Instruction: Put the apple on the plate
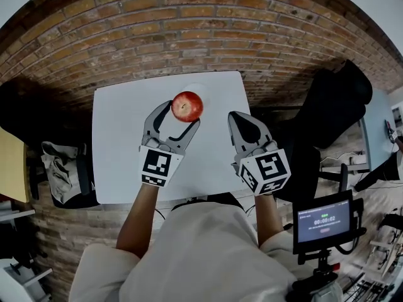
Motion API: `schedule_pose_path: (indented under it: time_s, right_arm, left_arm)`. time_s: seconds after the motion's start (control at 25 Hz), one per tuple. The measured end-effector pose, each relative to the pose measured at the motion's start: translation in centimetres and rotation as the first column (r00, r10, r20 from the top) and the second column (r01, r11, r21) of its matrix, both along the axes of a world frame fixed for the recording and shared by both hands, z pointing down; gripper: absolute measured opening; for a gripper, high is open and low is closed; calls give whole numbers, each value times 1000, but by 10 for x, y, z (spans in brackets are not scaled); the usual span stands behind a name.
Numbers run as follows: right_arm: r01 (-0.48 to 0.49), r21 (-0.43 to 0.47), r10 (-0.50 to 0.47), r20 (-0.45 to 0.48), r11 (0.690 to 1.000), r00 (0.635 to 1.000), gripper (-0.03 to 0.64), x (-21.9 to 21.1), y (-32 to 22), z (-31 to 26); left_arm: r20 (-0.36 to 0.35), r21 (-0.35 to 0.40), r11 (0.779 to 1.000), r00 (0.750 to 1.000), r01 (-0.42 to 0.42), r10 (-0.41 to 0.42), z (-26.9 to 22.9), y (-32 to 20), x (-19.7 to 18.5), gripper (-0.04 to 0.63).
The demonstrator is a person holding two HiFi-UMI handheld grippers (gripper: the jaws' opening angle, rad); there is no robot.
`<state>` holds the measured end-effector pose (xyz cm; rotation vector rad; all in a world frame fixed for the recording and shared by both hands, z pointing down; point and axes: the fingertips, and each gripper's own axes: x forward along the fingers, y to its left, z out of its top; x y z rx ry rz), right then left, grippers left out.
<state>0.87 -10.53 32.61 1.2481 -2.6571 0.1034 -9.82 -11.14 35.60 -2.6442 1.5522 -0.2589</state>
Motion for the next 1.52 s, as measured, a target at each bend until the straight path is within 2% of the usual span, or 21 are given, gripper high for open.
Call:
schedule_pose_path:
  time_s: [0.2,0.4,0.68,1.16,1.4,1.52]
  right_arm:
    - [-19,-49,19,0,999,1000,3,6,-41,23]
    - [-24,-136,22,-11,990,1000,3,15,-86,65]
    - [-19,-222,10,-41,975,999,3,28,-149,124]
    - [-36,-264,24,-51,964,998,3,32,-138,129]
    - [-44,-277,31,-51,960,998,3,32,-132,128]
    - [-46,-285,33,-51,957,998,3,32,-128,128]
  left_arm:
    - [14,-52,999,1000,-6,7,30,-44,1,339]
    - [30,-154,988,1000,-2,7,87,-98,8,339]
    - [31,-231,973,999,-9,16,159,-168,19,339]
    - [46,-305,952,999,10,5,194,-176,13,339]
    - [109,-322,946,994,16,20,212,-181,11,339]
    - [115,-342,939,993,19,22,222,-184,10,339]
